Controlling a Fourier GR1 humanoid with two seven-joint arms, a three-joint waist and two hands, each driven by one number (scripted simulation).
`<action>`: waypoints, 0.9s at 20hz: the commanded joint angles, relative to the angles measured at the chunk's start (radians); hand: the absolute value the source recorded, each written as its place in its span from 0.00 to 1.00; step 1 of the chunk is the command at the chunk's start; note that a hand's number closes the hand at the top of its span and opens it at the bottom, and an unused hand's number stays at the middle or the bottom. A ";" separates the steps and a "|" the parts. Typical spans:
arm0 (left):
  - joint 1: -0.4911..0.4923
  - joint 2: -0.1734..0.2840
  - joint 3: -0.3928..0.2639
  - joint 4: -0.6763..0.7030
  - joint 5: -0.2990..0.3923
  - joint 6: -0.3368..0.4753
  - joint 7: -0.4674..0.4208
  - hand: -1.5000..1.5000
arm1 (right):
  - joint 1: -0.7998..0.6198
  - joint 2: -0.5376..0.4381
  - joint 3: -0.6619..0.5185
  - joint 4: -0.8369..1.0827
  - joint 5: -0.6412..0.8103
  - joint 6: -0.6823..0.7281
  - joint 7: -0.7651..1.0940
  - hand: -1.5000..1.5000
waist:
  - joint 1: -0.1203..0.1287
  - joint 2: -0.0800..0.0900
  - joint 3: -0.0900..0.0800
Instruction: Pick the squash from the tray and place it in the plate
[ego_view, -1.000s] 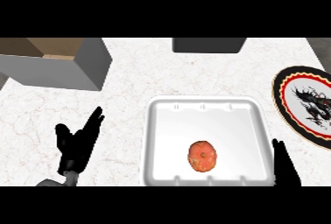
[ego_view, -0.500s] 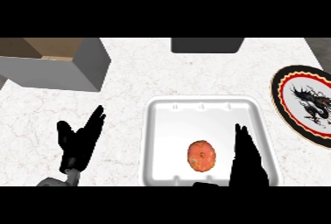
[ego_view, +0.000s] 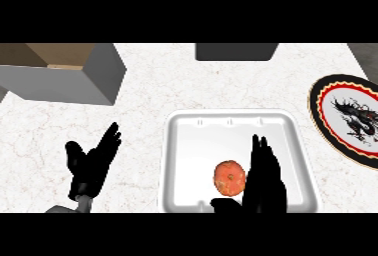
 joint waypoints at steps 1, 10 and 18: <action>-0.027 -0.012 0.040 0.101 0.003 -0.034 -0.047 0.50 | 0.022 0.008 -0.008 0.079 0.015 -0.051 0.117 0.00 | -0.008 0.004 -0.003; 0.007 -0.006 0.030 -0.022 -0.020 -0.027 0.051 0.50 | -0.078 0.008 -0.021 0.156 -0.058 -0.032 0.171 0.00 | 0.002 0.002 -0.002; 0.041 -0.066 0.019 0.012 -0.072 -0.012 -0.010 0.50 | -0.075 0.008 -0.049 0.338 -0.151 -0.034 0.010 1.00 | 0.002 0.003 -0.002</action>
